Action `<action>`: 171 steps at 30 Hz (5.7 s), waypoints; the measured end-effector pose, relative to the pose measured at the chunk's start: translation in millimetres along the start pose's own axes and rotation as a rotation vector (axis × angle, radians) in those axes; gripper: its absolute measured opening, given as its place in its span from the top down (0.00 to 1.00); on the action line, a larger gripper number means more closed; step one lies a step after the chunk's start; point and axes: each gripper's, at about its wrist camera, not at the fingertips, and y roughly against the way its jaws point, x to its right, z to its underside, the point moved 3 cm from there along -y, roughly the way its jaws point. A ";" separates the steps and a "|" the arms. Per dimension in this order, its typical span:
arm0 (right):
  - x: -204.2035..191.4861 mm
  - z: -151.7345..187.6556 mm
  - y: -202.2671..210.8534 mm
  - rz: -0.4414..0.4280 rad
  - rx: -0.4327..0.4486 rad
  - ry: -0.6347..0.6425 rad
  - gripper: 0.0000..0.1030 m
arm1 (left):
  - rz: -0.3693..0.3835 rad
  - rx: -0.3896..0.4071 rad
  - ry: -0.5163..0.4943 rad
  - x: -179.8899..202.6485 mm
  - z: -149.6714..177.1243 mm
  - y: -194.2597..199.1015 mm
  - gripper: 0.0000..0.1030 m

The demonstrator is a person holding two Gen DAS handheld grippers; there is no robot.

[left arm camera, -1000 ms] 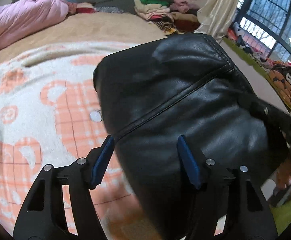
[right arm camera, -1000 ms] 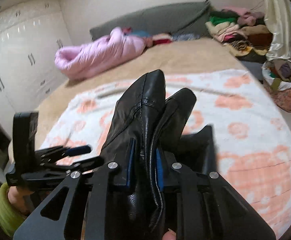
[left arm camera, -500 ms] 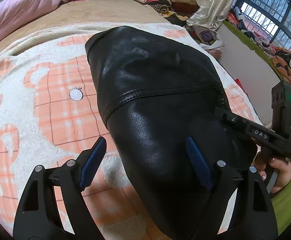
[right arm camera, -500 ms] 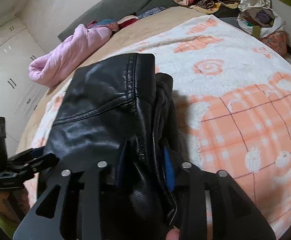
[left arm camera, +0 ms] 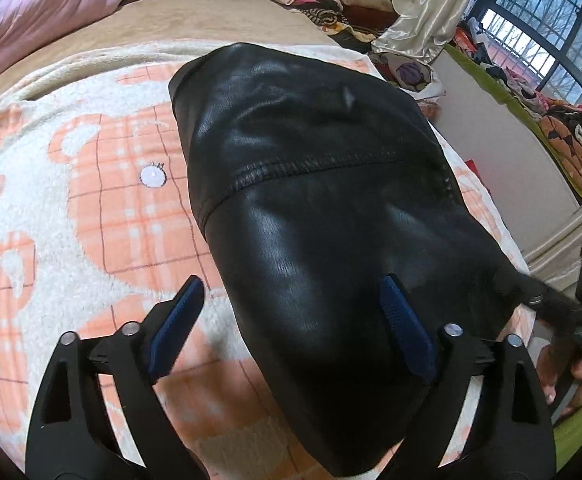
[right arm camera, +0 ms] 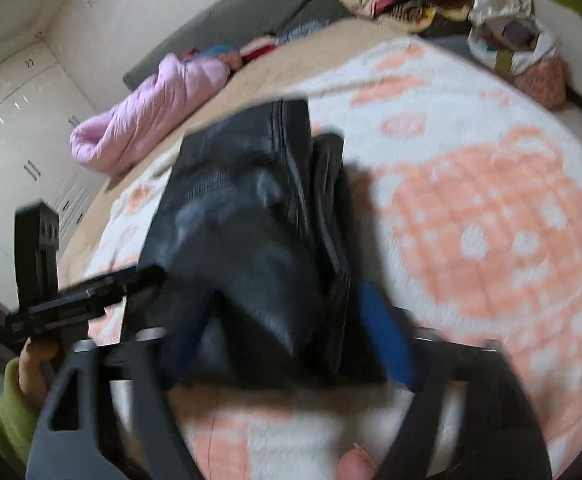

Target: Fold large clothes

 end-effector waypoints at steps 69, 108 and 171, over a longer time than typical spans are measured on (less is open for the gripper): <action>-92.0 -117.0 -78.6 0.210 -0.018 0.259 0.59 | -0.036 -0.050 -0.026 -29.4 9.6 -2.8 0.10; -33.8 -72.7 -23.4 0.056 0.064 -0.002 0.04 | -0.035 -0.024 -0.029 -12.0 -9.7 7.9 0.09; -87.0 -37.2 -117.0 -0.032 -0.147 0.192 0.07 | 0.064 -0.073 0.310 -101.5 -39.7 -6.6 0.23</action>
